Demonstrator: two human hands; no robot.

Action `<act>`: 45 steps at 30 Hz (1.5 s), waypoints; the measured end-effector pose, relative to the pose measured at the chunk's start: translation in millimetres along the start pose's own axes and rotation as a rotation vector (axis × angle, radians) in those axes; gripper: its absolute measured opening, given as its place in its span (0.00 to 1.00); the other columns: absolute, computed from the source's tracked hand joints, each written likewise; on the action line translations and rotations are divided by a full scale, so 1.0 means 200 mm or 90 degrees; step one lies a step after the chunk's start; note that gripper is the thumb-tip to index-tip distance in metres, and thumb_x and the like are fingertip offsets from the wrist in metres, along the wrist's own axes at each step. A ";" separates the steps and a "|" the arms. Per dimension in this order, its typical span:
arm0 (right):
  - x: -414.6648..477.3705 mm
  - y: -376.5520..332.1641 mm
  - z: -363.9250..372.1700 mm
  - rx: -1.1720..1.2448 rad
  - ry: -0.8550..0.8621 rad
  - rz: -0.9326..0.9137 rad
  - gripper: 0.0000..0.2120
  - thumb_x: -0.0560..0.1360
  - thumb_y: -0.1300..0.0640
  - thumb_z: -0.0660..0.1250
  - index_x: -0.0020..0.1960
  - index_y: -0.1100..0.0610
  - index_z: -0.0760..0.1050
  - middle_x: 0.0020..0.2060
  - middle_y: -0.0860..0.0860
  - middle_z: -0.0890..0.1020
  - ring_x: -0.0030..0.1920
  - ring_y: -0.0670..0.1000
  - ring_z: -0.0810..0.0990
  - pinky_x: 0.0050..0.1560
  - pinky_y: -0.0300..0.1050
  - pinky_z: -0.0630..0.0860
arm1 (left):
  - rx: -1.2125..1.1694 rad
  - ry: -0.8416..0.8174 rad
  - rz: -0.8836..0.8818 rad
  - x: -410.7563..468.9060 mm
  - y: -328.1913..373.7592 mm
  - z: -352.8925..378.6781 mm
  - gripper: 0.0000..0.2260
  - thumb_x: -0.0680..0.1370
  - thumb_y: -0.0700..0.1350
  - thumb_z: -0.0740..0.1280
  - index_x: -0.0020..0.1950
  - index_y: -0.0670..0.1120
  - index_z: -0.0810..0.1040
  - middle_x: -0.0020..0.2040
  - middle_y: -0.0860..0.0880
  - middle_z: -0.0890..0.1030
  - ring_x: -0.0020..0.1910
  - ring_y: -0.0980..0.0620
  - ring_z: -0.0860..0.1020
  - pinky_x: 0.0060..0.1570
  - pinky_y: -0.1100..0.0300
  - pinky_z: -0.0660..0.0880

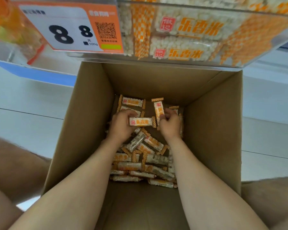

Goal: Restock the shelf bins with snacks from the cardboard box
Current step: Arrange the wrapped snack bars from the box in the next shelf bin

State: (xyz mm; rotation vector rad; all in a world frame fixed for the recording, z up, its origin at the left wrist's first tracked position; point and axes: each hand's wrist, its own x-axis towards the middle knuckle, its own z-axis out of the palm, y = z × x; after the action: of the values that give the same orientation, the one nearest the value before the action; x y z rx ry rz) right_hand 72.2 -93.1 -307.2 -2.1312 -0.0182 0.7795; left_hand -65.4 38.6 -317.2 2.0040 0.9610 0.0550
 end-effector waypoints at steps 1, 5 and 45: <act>-0.01 -0.03 -0.03 0.050 0.001 0.027 0.17 0.83 0.62 0.67 0.71 0.58 0.77 0.58 0.52 0.82 0.57 0.50 0.80 0.53 0.39 0.73 | -0.007 -0.011 -0.002 -0.01 0.02 -0.02 0.26 0.70 0.38 0.82 0.65 0.51 0.81 0.55 0.53 0.83 0.55 0.54 0.81 0.57 0.57 0.78; -0.08 -0.11 -0.14 0.087 -0.157 0.083 0.12 0.77 0.63 0.71 0.57 0.52 0.86 0.53 0.46 0.83 0.54 0.46 0.79 0.56 0.44 0.76 | -0.001 -0.059 -0.011 -0.03 0.09 -0.08 0.43 0.66 0.42 0.85 0.76 0.58 0.69 0.53 0.59 0.81 0.60 0.54 0.79 0.64 0.51 0.76; -0.71 -1.49 -1.02 -0.583 0.053 -0.668 0.23 0.82 0.51 0.63 0.76 0.43 0.74 0.77 0.58 0.62 0.79 0.62 0.57 0.78 0.64 0.60 | 0.362 0.220 0.422 -0.32 1.44 -1.11 0.36 0.75 0.55 0.64 0.82 0.52 0.58 0.84 0.50 0.56 0.82 0.46 0.57 0.77 0.42 0.57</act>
State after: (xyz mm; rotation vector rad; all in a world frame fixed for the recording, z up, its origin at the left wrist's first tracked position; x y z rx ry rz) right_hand 142.3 -86.4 74.4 -2.4577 -1.5580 -0.0025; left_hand -19.4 63.5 48.7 2.8394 0.4937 0.5598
